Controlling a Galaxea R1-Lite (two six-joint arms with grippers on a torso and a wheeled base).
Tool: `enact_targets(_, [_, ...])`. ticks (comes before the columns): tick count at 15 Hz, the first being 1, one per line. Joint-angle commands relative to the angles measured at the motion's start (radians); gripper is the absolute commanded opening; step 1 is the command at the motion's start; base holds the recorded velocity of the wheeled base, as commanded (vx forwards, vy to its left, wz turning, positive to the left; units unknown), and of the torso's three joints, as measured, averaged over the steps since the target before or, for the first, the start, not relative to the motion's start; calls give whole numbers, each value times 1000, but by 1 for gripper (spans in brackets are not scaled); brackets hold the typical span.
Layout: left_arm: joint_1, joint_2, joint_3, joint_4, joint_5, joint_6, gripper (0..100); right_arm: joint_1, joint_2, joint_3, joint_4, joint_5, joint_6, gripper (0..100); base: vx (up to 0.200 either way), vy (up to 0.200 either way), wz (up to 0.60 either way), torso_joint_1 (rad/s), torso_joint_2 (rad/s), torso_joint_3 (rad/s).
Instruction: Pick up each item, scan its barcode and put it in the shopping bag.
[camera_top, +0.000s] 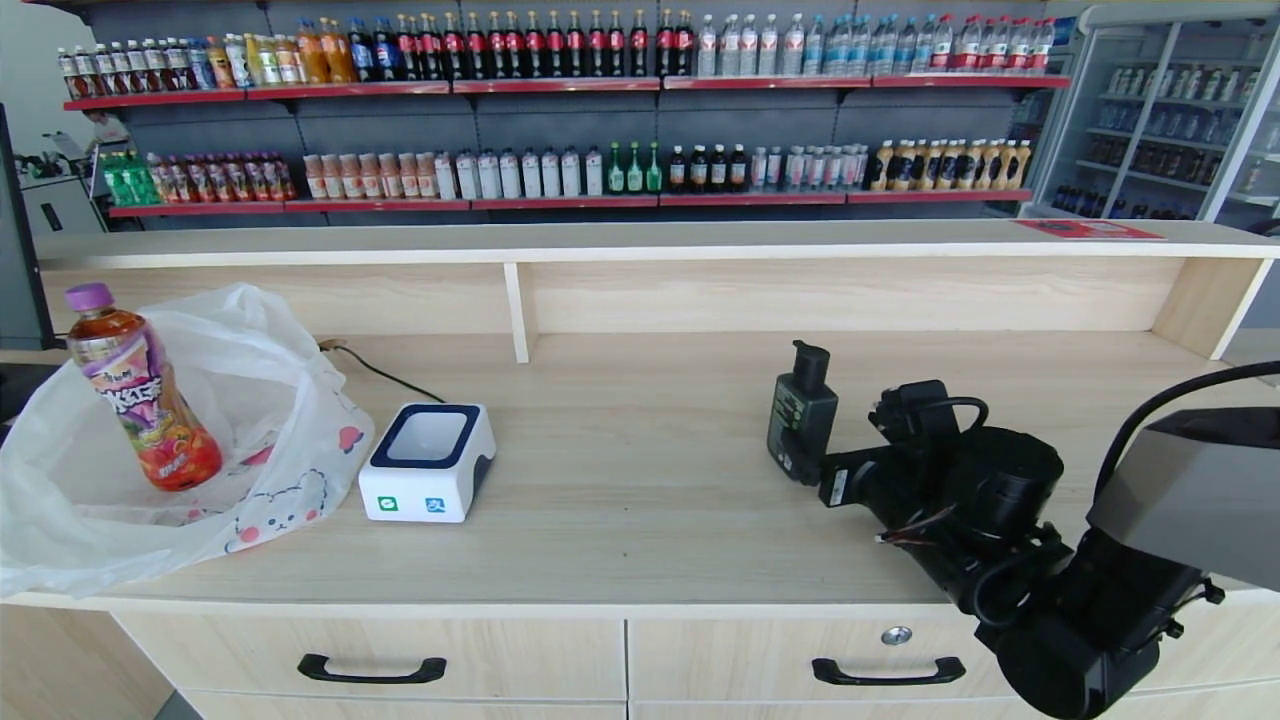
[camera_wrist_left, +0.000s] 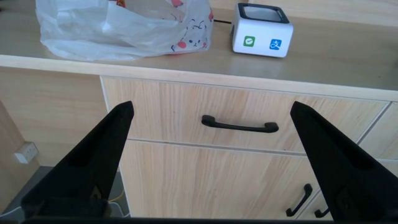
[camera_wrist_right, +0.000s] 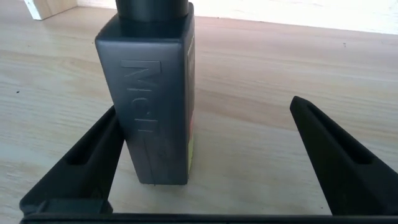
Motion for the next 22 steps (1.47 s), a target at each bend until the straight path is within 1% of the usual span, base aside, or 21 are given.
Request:
enact_targets(1, [0,0,0,0,0,-2,100,-5,-20,18,-1,0,0,100,0,0,0,0,0,0])
enact_targets(7, [0,0,0,0,0,-2,100,9,-57,36,-1,3,7,100,0,0,0,0,0,0])
enact_targets(9, [0,0,0,0,0,-2,100,7,-55,21,-1,13,24,100,0,0,0,0,0,0])
enact_targets(12, [0,0,0,0,0,-2,100,11,-49,16,-1,83,24,100,0,0,0,0,0,0])
enact_targets(17, [0,0,0,0,0,-2,100,-20,-1,-48,-1,152,24,100,0,0,0,0,0,0])
enact_targets(22, [0,0,0,0,0,-2,100,-20,68,-139,-1,152,24,100,0,0,0,0,0,0])
